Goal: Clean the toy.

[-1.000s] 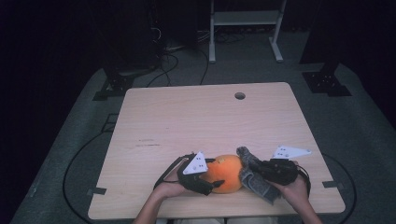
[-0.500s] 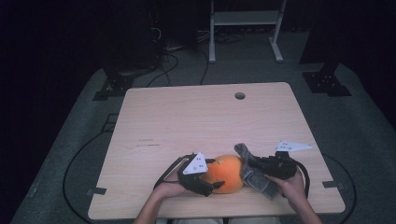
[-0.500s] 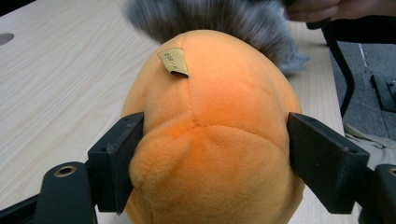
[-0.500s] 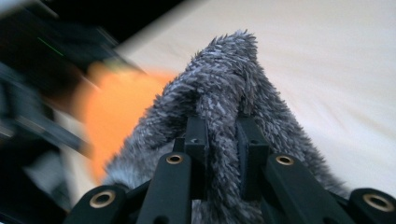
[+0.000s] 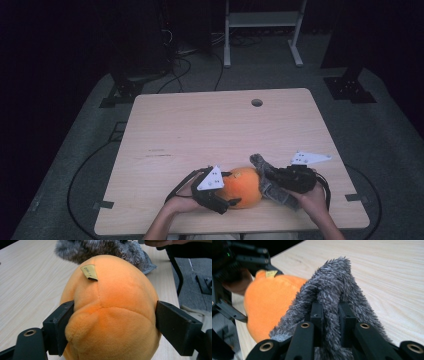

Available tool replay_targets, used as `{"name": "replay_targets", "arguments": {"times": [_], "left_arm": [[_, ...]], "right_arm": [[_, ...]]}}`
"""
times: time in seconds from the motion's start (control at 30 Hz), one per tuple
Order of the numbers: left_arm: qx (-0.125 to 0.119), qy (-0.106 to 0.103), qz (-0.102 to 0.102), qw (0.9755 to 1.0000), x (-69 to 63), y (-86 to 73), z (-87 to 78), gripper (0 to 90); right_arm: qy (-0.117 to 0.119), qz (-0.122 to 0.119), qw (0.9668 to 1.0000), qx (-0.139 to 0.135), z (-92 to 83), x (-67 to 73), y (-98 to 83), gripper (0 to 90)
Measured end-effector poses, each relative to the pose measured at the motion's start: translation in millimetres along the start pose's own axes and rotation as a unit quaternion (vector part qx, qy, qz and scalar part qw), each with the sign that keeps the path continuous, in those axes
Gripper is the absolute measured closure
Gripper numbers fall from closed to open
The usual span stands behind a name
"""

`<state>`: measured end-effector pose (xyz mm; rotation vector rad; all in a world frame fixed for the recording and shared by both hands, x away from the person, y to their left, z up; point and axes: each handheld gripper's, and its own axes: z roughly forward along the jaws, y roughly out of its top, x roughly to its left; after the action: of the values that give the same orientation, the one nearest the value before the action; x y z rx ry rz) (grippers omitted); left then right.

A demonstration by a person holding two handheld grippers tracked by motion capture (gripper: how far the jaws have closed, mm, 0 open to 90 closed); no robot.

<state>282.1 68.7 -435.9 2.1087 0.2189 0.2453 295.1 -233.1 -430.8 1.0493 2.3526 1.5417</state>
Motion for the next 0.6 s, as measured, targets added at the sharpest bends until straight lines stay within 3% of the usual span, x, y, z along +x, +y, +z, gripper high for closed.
{"name": "replay_targets", "arguments": {"times": [0.1,0.17,0.2,0.23,0.3,0.37,0.4,0.5,0.57,0.6], "left_arm": [[0.000,-0.003,0.003,1.0000,-0.7,-0.1,0.7,18.0],[0.001,-0.003,0.001,1.0000,0.5,-0.2,0.2,18.0],[0.001,-0.003,0.001,1.0000,0.7,-0.6,-0.4,18.0],[0.001,-0.002,0.000,1.0000,0.7,-0.9,-0.7,18.0],[0.001,-0.003,0.000,1.0000,0.5,-1.0,-0.9,18.0],[0.000,-0.002,0.001,1.0000,0.5,-1.1,-0.6,18.0],[0.000,-0.003,0.000,1.0000,0.7,-1.2,-0.5,17.9],[0.002,-0.002,0.003,1.0000,-0.4,-0.9,0.8,17.8],[0.005,0.003,0.006,1.0000,-1.5,-0.3,1.7,17.6],[0.005,0.003,0.006,1.0000,-1.5,-0.3,1.7,17.4]], "right_arm": [[-0.004,0.014,0.9994,0.033,5.6,-7.3,-7.9,76.4],[-0.023,0.024,0.9979,0.056,7.0,-12.2,-12.7,76.5],[-0.034,0.016,0.9973,0.064,6.6,-11.6,-12.5,76.5],[-0.032,0.015,0.9979,0.055,4.1,-10.1,-10.5,76.7],[0.004,0.018,0.9998,0.001,-6.7,-2.9,-0.2,76.7],[0.033,0.009,0.9990,-0.028,-13.1,5.2,6.0,76.4],[0.041,0.004,0.9987,-0.030,-13.7,9.3,6.4,76.2],[0.012,-0.014,0.9997,0.018,-1.9,10.2,-5.4,76.1],[0.014,0.026,0.9992,0.028,2.1,-3.1,-11.9,76.7],[0.014,0.026,0.9992,0.028,2.1,-3.1,-11.9,76.7]]}}
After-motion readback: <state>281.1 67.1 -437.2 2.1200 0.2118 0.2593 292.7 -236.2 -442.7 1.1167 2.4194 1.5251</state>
